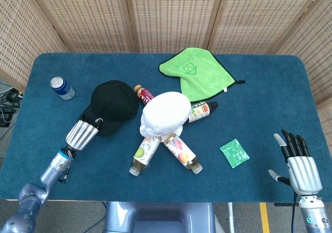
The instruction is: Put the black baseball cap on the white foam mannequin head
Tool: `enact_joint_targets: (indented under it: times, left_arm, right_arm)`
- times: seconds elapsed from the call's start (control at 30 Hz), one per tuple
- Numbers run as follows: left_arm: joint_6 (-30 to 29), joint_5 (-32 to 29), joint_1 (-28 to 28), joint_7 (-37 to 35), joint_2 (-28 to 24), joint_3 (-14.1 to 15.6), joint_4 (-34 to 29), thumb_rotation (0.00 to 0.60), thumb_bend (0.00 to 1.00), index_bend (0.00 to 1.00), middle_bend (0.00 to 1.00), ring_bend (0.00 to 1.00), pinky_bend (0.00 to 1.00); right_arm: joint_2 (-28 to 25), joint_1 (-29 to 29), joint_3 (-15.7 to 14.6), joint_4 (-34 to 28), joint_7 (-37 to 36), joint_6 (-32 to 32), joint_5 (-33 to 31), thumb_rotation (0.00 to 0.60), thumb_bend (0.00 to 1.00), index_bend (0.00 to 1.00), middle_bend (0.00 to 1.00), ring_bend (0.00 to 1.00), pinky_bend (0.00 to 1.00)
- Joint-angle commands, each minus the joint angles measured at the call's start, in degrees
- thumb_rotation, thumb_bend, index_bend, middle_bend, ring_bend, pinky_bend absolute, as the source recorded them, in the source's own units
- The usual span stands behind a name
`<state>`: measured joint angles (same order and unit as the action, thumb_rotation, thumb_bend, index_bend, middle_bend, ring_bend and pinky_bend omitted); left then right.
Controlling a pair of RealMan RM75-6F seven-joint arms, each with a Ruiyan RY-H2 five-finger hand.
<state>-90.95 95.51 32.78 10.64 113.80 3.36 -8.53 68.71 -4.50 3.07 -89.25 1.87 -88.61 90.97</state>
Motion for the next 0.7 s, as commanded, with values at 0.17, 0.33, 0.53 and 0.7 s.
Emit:
enact_joint_targets:
  times: [0.17, 0.33, 0.53, 0.7]
  left_arm:
    - [-4.90, 0.05, 2.89, 2.13, -4.58, -0.53, -0.75, 0.600, 0.60, 0.81, 0.92, 0.85, 0.69]
    - [-8.06, 0.01, 4.52, 3.40, -8.26, -0.96, -2.84, 0.600, 0.60, 0.81, 0.92, 0.85, 0.69]
    - [-10.97, -0.14, 5.79, 4.80, -11.84, -1.70, -6.34, 0.600, 0.60, 0.82, 0.92, 0.85, 0.69]
    - [-13.17, -0.58, 7.32, 5.28, -14.85, -3.00, -9.35, 0.600, 0.60, 0.82, 0.92, 0.85, 0.69]
  right_arm:
    - [-0.01, 0.11, 0.03, 0.02, -0.31, -0.71, 0.57, 0.600, 0.08, 0.14, 0.00, 0.00, 0.00]
    - [-0.03, 0.24, 0.17, 0.14, -0.89, -1.53, 1.04, 0.600, 0.08, 0.14, 0.00, 0.00, 0.00]
    - [-0.11, 0.46, 0.42, 0.16, -1.45, -2.39, 1.21, 0.600, 0.08, 0.14, 0.00, 0.00, 0.00]
    - [-0.10, 0.51, 0.52, 0.20, -1.80, -2.75, 1.35, 0.600, 0.08, 0.14, 0.00, 0.00, 0.00]
